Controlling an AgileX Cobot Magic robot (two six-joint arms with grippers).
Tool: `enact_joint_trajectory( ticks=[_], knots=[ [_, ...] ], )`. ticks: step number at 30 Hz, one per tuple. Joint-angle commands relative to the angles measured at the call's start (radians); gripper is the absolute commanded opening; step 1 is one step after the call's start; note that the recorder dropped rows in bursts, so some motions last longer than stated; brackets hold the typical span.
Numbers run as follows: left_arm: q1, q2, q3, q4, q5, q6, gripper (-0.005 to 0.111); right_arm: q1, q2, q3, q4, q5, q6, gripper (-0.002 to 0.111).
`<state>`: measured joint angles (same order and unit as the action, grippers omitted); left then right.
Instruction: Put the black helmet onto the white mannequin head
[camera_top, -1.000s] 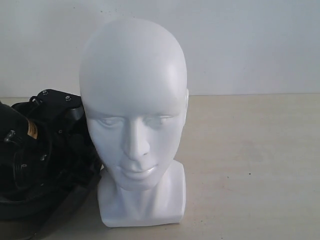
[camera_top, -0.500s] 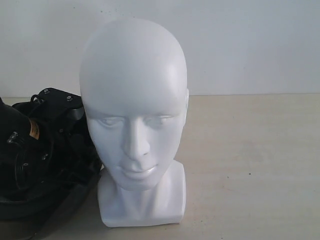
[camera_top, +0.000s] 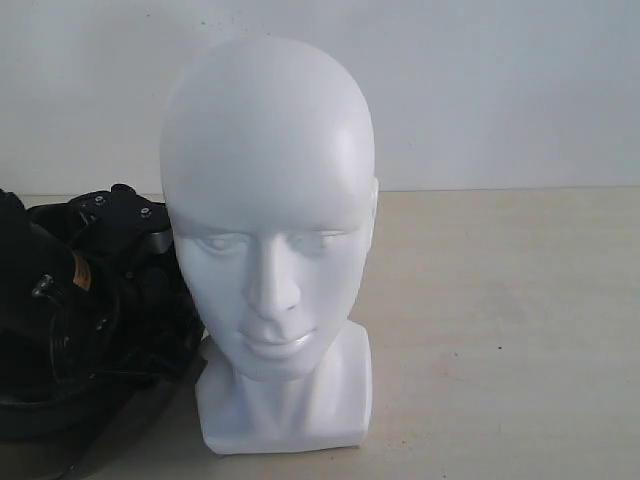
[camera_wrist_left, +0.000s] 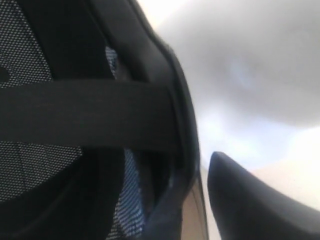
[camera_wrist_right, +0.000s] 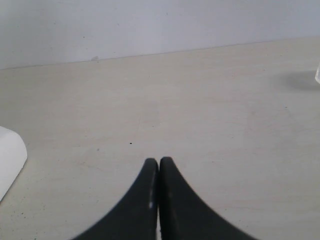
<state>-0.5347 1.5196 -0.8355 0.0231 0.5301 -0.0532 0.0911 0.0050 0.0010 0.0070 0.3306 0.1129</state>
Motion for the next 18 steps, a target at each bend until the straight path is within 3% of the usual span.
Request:
enact_joint_trajectory(
  ticks=[1,11,15,18],
  knots=[
    [-0.01,0.016,-0.005,-0.007,-0.005,0.007,0.06,-0.001,-0.005,-0.001,-0.002,-0.009,0.0,0.0],
    [-0.01,0.084,-0.005,-0.004,-0.009,-0.005,0.059,-0.001,-0.005,-0.001,-0.002,-0.009,0.0,0.0],
    [-0.01,0.093,-0.005,-0.004,-0.009,-0.017,0.051,-0.001,-0.005,-0.001,-0.002,-0.005,0.0,0.0],
    [-0.01,0.093,-0.005,-0.004,-0.011,-0.017,0.039,-0.001,-0.005,-0.001,-0.002,-0.005,0.0,0.0]
  ],
)
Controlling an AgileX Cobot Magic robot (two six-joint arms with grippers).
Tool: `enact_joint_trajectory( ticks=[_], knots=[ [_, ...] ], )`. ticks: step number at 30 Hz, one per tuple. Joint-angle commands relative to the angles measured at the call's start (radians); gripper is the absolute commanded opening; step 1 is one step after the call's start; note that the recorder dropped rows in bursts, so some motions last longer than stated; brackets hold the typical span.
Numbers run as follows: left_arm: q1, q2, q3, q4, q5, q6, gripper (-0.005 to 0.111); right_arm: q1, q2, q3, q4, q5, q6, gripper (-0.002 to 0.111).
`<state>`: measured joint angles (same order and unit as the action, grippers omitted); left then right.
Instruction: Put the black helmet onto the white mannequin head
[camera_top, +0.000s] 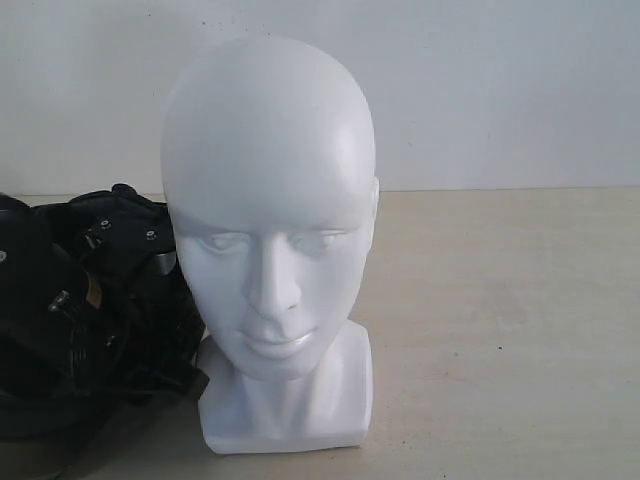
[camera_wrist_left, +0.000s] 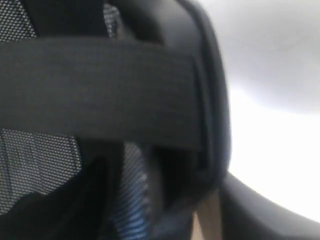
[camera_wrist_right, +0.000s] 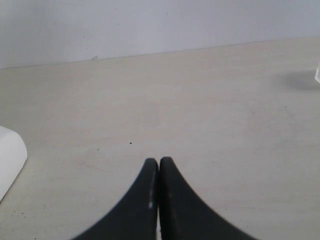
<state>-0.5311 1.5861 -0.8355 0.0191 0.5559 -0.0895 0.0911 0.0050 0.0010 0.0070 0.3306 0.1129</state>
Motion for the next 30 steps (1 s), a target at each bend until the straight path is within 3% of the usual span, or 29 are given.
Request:
enact_joint_trajectory(
  ticks=[1,5,13,18,21,30],
  knots=[
    [-0.014,0.027,-0.005,0.0,-0.037,0.019,0.034,-0.001,-0.005,-0.001,-0.002,-0.005,0.0,0.0],
    [-0.014,0.027,-0.005,0.0,-0.018,0.019,0.004,-0.001,-0.005,-0.001,-0.002,-0.005,0.0,0.0],
    [-0.014,0.019,-0.005,0.003,0.009,-0.009,0.004,-0.001,-0.005,-0.001,-0.002,-0.005,0.0,0.0],
    [-0.014,-0.075,-0.005,0.057,0.036,-0.058,0.004,-0.001,-0.005,-0.001,-0.002,-0.005,0.0,0.0],
    [-0.012,-0.149,-0.005,0.187,0.121,-0.158,0.004,-0.001,-0.005,-0.001,-0.002,-0.005,0.0,0.0],
    [-0.012,-0.318,0.04,0.192,0.257,-0.112,0.004,-0.001,-0.005,-0.001,-0.002,-0.005,-0.004,0.0]
  ],
)
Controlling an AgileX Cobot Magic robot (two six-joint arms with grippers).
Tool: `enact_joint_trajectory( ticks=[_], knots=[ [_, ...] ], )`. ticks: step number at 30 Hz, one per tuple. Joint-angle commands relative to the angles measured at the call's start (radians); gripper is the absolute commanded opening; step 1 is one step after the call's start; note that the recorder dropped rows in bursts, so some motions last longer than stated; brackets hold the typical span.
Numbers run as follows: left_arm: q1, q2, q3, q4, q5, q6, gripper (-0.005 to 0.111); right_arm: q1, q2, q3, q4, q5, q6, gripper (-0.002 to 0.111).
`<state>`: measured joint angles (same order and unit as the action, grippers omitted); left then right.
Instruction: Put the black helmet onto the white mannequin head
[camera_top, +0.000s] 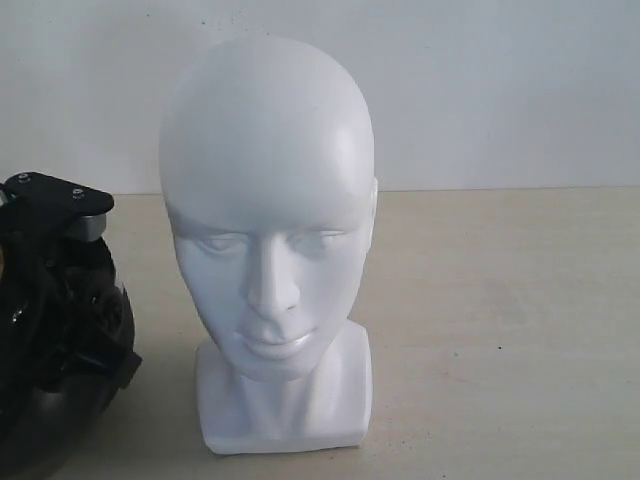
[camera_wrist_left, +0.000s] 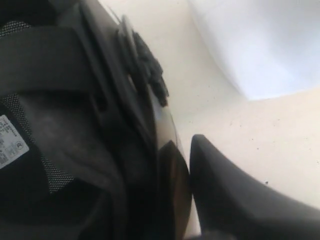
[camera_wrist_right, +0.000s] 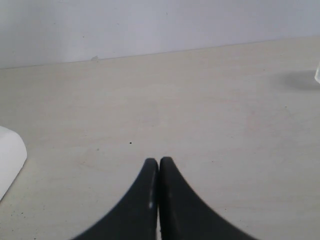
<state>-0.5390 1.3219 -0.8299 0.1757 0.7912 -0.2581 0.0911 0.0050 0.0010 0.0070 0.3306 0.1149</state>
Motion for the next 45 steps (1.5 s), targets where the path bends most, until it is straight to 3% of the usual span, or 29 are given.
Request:
enact_joint_trajectory(
  ticks=[1,12,22,31,36,40,45],
  knots=[
    [-0.004,-0.057,0.045,0.025,0.028,0.074,0.004,-0.001,-0.005,-0.001,-0.002,-0.005,-0.001,0.0],
    [-0.004,-0.157,0.11,0.011,0.006,0.079,0.004,-0.001,-0.005,-0.001,-0.002,-0.005,-0.001,0.0],
    [-0.004,-0.333,0.024,-0.026,-0.012,0.083,0.004,-0.001,-0.005,-0.001,-0.002,-0.005,-0.001,0.0],
    [-0.004,-0.554,-0.083,-0.03,-0.192,-0.004,0.004,-0.001,-0.005,-0.001,-0.002,-0.005,-0.001,0.0],
    [-0.004,-0.588,-0.09,-0.047,-0.232,-0.028,0.004,-0.001,-0.005,-0.001,-0.002,-0.009,-0.002,0.0],
    [-0.004,-0.628,-0.09,-0.112,-0.391,-0.034,0.004,-0.001,-0.005,-0.001,-0.002,-0.009,-0.002,0.0],
    [-0.004,-0.667,-0.128,-0.129,-0.443,-0.063,0.004,-0.001,-0.005,-0.001,-0.002,-0.009,-0.002,0.0]
  ],
)
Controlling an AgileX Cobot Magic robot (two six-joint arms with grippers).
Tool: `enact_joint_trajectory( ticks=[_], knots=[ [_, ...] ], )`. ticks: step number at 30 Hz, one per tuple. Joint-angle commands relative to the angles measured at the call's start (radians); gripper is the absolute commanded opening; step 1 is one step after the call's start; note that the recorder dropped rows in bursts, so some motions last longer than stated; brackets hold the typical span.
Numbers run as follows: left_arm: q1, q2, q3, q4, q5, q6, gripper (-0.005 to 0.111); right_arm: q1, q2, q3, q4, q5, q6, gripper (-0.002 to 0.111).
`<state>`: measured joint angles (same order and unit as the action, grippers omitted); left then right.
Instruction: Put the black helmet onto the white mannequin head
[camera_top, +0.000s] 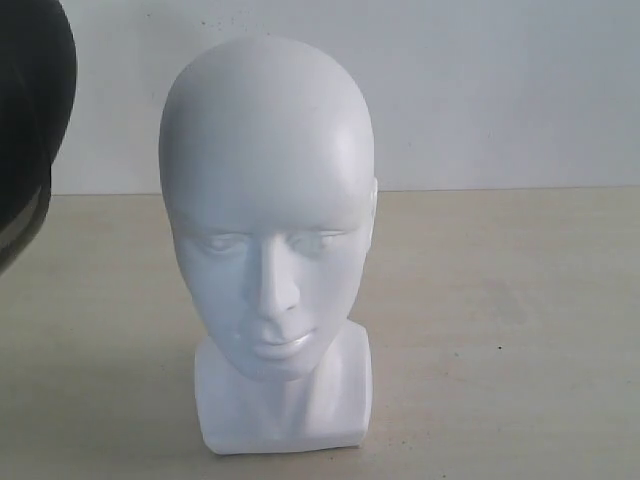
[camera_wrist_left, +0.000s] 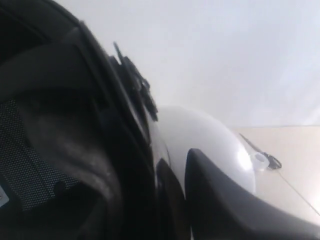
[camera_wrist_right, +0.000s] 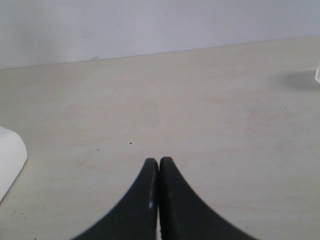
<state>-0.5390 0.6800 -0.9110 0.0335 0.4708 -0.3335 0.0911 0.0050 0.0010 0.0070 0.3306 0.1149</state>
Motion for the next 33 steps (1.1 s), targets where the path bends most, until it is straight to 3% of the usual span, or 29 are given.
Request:
enact_joint_trajectory(
  ticks=[1,11,15,18,22,28,30,33],
  knots=[
    [-0.004,-0.025,-0.069,0.0,-0.134,0.012,0.004,-0.001,-0.005,-0.001,-0.002,-0.009,-0.002,0.0],
    [-0.004,-0.021,-0.149,0.0,-0.124,0.096,0.004,-0.001,-0.005,-0.001,-0.002,-0.009,-0.002,0.0],
    [-0.004,-0.021,-0.149,0.016,-0.147,0.037,0.004,-0.001,-0.005,-0.001,-0.002,-0.009,-0.002,0.0],
    [-0.006,-0.021,-0.146,0.167,-0.203,-0.208,0.004,-0.001,-0.005,-0.001,-0.002,-0.009,-0.002,0.0],
    [-0.006,-0.02,-0.146,0.539,-0.284,-0.651,0.004,-0.001,-0.005,-0.001,-0.002,-0.009,-0.002,0.0],
    [-0.006,0.014,-0.148,1.237,-0.535,-1.478,0.004,-0.001,-0.005,-0.001,-0.002,-0.009,-0.002,0.0],
    [-0.006,0.031,-0.148,1.351,-0.557,-1.593,0.004,-0.001,-0.005,-0.001,-0.002,-0.009,-0.002,0.0],
    [-0.006,0.057,-0.148,1.342,-0.595,-1.623,0.004,-0.001,-0.005,-0.001,-0.002,-0.009,-0.002,0.0]
  ],
)
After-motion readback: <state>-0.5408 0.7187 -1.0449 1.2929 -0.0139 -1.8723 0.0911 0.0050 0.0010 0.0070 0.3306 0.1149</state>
